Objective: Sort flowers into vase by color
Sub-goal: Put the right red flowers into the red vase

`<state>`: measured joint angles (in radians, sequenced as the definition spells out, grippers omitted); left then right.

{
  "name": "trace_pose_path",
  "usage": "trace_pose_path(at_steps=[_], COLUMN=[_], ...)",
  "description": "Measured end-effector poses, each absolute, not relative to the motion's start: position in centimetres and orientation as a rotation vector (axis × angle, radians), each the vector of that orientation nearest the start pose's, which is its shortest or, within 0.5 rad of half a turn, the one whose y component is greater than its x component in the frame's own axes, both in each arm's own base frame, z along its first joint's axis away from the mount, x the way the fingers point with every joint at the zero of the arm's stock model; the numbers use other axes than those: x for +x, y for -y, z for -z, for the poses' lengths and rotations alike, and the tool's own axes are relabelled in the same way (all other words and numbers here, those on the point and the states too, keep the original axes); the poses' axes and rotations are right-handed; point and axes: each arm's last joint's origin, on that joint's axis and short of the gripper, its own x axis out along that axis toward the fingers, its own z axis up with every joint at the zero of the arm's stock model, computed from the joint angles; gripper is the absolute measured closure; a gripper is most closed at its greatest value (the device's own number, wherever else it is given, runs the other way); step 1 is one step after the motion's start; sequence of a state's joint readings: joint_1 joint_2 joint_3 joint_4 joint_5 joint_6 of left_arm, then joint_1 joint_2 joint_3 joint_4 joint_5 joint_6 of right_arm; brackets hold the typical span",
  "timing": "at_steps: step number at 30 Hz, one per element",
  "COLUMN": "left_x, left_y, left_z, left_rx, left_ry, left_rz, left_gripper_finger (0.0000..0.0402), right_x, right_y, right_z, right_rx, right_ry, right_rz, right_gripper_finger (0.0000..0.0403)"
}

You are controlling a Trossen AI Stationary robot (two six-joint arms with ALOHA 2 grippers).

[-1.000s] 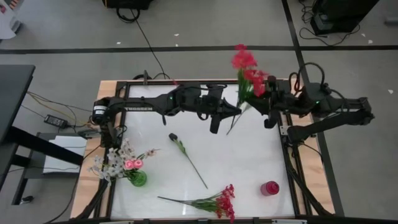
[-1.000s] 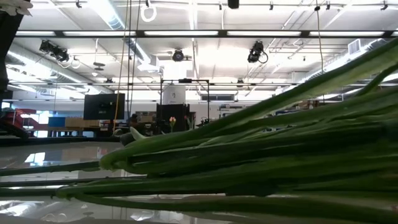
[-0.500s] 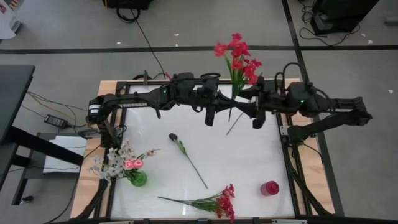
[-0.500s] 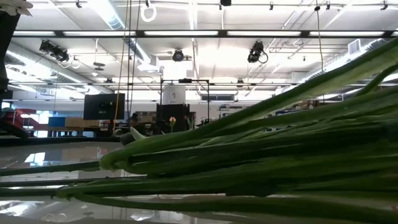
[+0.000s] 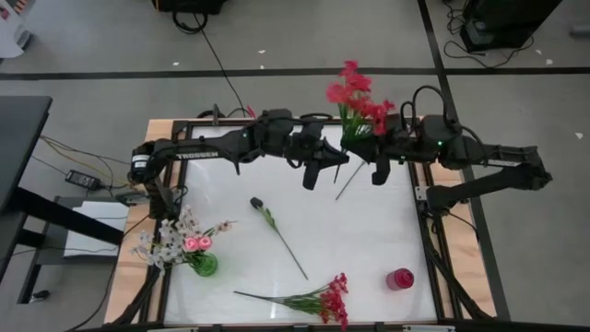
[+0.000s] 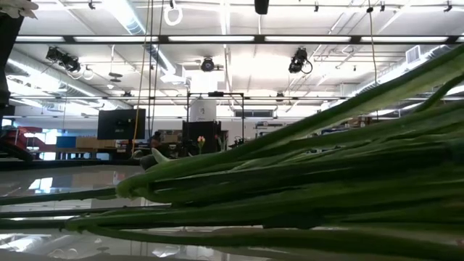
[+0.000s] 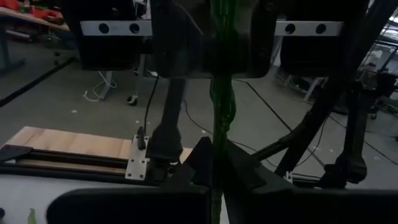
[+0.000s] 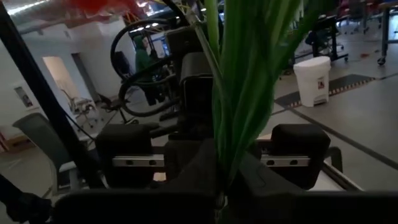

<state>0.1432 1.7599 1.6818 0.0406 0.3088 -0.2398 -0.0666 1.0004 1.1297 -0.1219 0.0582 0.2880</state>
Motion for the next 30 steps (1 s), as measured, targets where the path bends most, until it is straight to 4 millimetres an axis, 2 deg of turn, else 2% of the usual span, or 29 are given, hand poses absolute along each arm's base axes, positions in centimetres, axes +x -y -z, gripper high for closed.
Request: trace_pose_path(at_steps=[5, 7, 10, 14, 18, 23, 28, 30], left_x=[41.0, 40.7, 39.1, 35.4, 33.1, 29.7, 28.5, 27.9], left_y=[-5.4, -5.7, -5.8, -6.3, -6.2, -5.7, -6.2, -6.2], left_z=[-40.0, -40.4, -42.1, -45.2, -46.0, -47.4, -47.2, -47.8], left_rx=[-0.253, -0.245, -0.194, -0.173, -0.107, -0.052, -0.047, -0.037], left_ry=[-0.054, -0.045, -0.011, 0.007, -0.047, -0.093, -0.155, -0.121], left_rz=[0.152, 0.152, 0.158, 0.139, 0.115, 0.103, 0.062, 0.056], left_gripper_finger=[0.0379, 0.0366, 0.0321, 0.0246, 0.0195, 0.0181, 0.0180, 0.0180], right_x=[20.6, 20.2, 19.2, 17.9, 16.7, 15.4, 14.4, 14.3], right_y=[2.0, 2.1, 2.1, 2.3, 2.2, 1.8, 1.0, 0.7], right_z=[-41.8, -41.9, -42.3, -42.7, -43.0, -43.0, -42.4, -42.5], right_rx=[0.254, 0.217, 0.146, 0.020, -0.061, -0.020, -0.026, -0.010], right_ry=[0.026, 0.027, 0.037, 0.044, 0.034, 0.026, -0.046, -0.042], right_rz=[0.147, 0.152, 0.195, 0.284, 0.305, 0.284, 0.167, 0.132], right_gripper_finger=[0.0384, 0.0388, 0.0388, 0.0388, 0.0389, 0.0389, 0.0389, 0.0389])
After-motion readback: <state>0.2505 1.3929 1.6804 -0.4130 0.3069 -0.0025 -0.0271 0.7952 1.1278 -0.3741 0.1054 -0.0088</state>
